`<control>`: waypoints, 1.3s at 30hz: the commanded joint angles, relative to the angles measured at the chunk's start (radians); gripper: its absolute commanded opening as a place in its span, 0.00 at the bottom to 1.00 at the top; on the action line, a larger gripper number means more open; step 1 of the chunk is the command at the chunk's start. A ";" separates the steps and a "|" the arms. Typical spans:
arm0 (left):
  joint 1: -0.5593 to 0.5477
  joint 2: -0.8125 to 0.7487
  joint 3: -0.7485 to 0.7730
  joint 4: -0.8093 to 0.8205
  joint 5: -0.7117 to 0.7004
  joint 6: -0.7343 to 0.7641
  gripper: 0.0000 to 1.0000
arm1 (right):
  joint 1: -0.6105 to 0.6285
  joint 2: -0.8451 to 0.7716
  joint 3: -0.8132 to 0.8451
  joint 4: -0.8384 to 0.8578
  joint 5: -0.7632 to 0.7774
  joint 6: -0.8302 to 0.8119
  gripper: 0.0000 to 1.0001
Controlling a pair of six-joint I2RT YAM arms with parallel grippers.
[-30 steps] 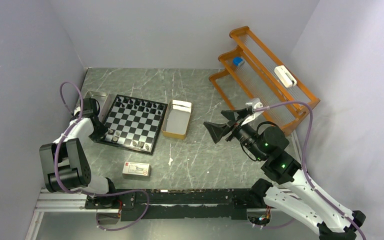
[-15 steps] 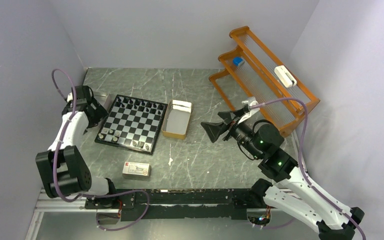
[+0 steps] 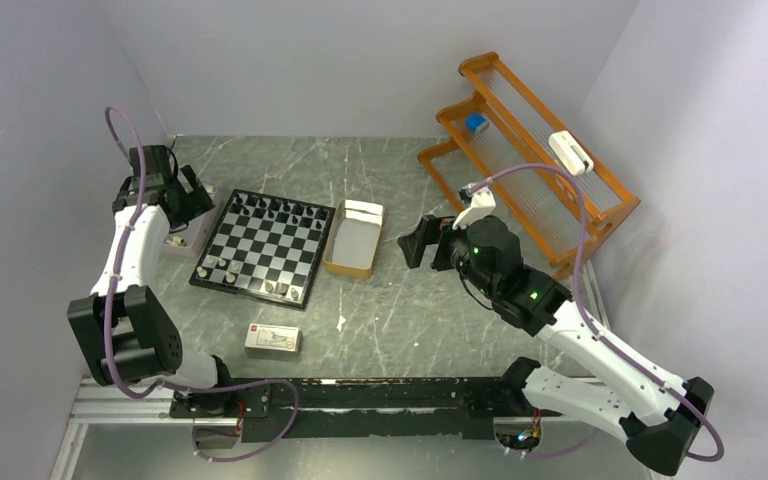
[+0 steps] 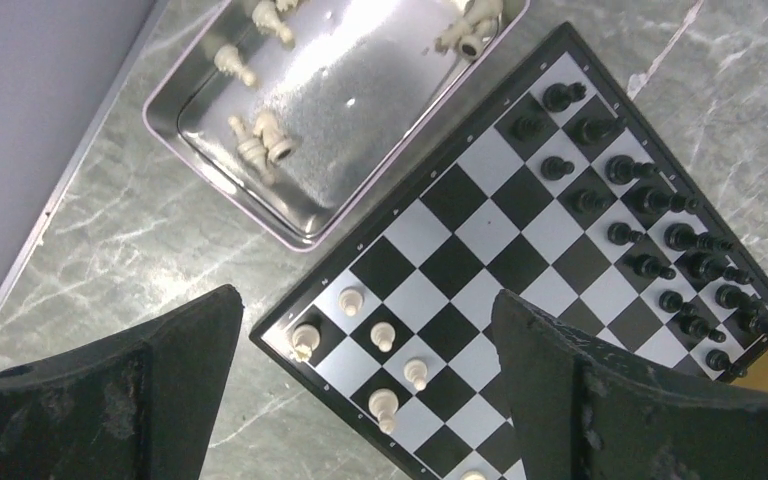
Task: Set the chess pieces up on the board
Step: Pick up the chess piece from the storage box.
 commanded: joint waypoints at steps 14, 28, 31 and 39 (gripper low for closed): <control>0.040 0.230 0.272 0.073 -0.064 0.053 0.48 | 0.001 -0.013 -0.010 0.050 -0.025 -0.044 0.98; 0.085 0.405 0.191 0.243 -0.143 0.045 0.32 | 0.001 0.001 -0.029 0.104 0.008 -0.082 0.98; 0.082 0.461 0.222 0.228 -0.176 0.041 0.30 | 0.001 0.007 -0.033 0.111 0.016 -0.092 0.98; 0.066 0.564 0.268 0.235 -0.303 0.123 0.25 | 0.001 0.014 -0.041 0.123 0.013 -0.080 0.98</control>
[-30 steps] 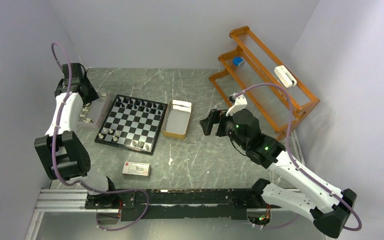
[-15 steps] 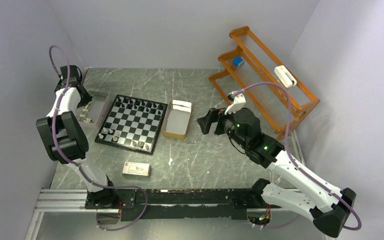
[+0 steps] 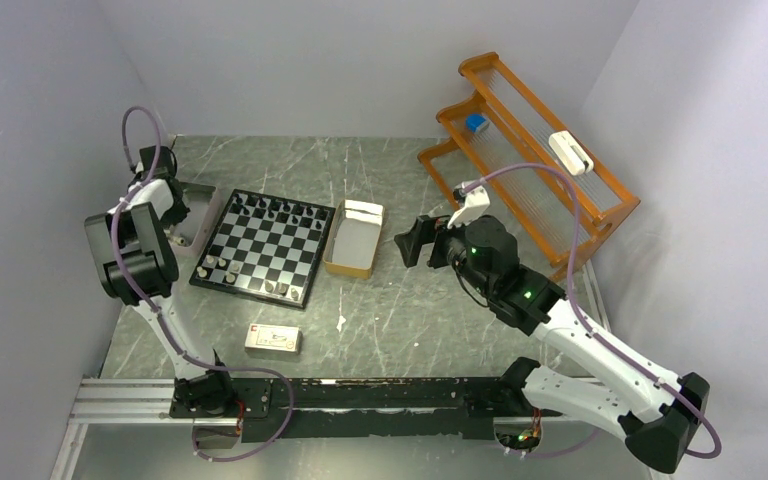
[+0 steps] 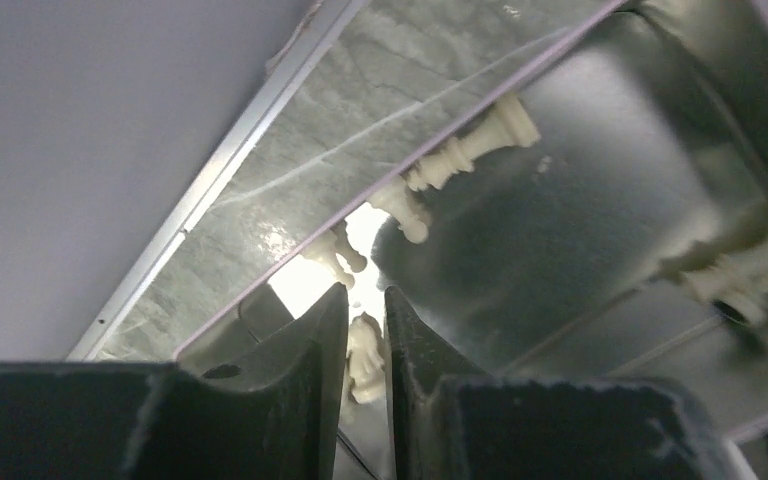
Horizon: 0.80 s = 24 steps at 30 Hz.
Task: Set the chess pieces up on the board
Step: Pick up the chess piece from the storage box.
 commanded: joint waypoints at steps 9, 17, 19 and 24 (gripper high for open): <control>-0.067 0.047 0.044 0.112 -0.173 0.148 0.30 | 0.001 -0.013 -0.037 0.062 0.015 0.010 0.98; -0.096 0.085 0.067 0.092 -0.223 0.149 0.33 | 0.001 -0.002 -0.035 0.071 0.014 -0.005 0.98; -0.096 0.090 0.061 0.096 -0.240 0.148 0.33 | 0.001 -0.002 -0.035 0.072 0.015 -0.007 0.98; -0.096 0.111 0.067 0.095 -0.261 0.147 0.33 | 0.000 -0.008 -0.044 0.073 0.022 -0.006 0.98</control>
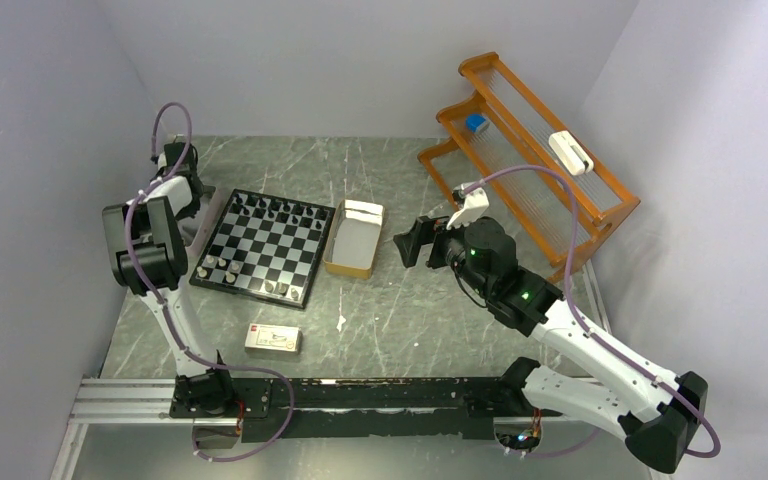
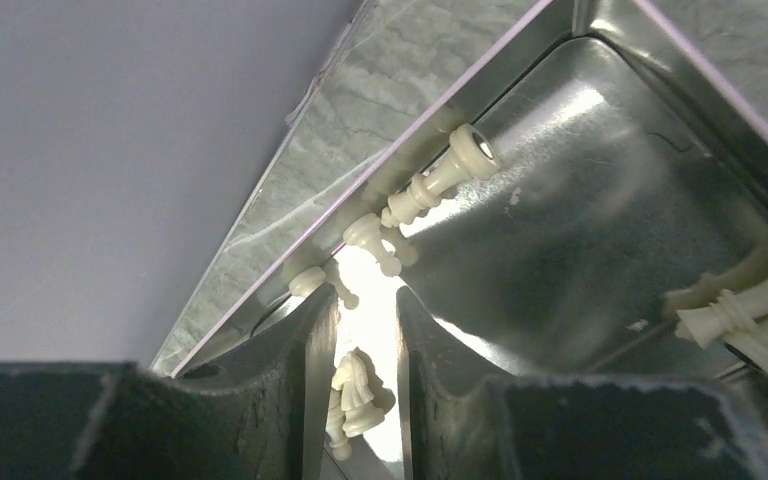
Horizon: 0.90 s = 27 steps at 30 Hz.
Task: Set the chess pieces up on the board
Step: Pick up the chess piece from the storage box.
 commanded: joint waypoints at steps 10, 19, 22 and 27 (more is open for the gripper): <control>-0.003 0.036 0.024 0.063 -0.027 0.033 0.34 | 0.000 -0.008 -0.016 0.044 0.025 -0.010 0.98; -0.003 0.059 0.034 0.052 -0.064 0.033 0.34 | 0.001 -0.016 -0.024 0.046 0.022 -0.009 0.98; -0.003 0.060 0.030 0.059 -0.067 0.038 0.33 | 0.001 -0.024 -0.026 0.043 0.030 -0.010 0.98; -0.003 0.061 0.032 0.052 -0.065 0.037 0.31 | 0.001 -0.031 -0.028 0.045 0.027 -0.011 0.98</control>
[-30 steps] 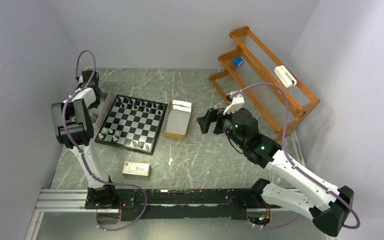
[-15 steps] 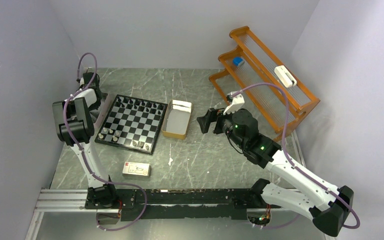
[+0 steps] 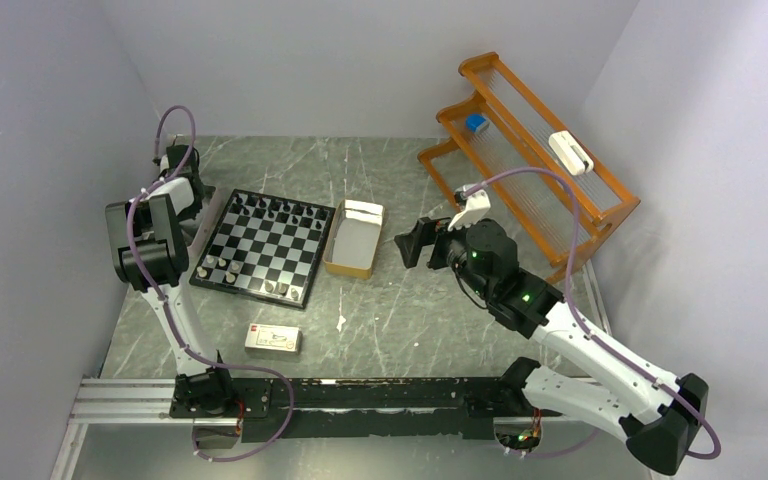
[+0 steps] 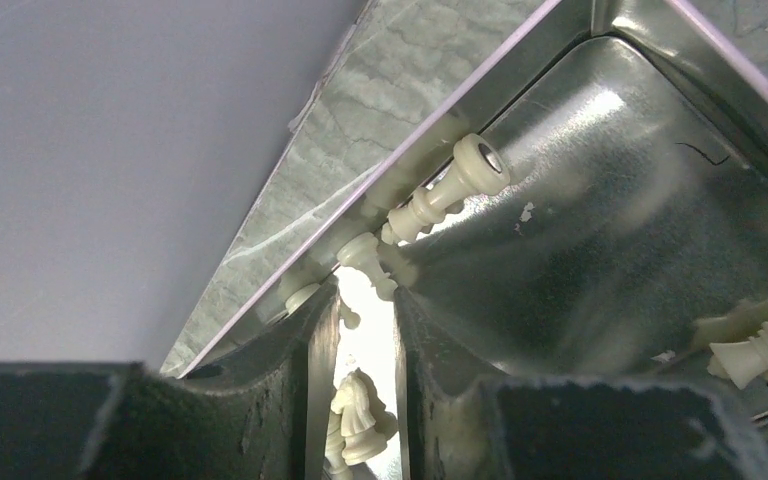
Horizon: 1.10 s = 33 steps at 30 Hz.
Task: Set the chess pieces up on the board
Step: Pick up the chess piece from the storage box.
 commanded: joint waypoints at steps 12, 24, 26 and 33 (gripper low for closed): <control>-0.021 0.020 0.019 0.040 -0.045 0.021 0.40 | 0.001 -0.028 -0.017 0.036 0.018 -0.008 0.98; -0.022 0.049 0.009 0.058 -0.091 0.035 0.36 | 0.001 -0.030 -0.019 0.039 0.018 -0.008 0.98; -0.022 0.054 0.013 0.056 -0.094 0.038 0.35 | 0.001 -0.030 -0.020 0.039 0.019 -0.008 0.98; -0.022 0.048 0.012 0.071 -0.085 0.045 0.29 | 0.001 -0.035 -0.027 0.042 0.023 -0.008 0.98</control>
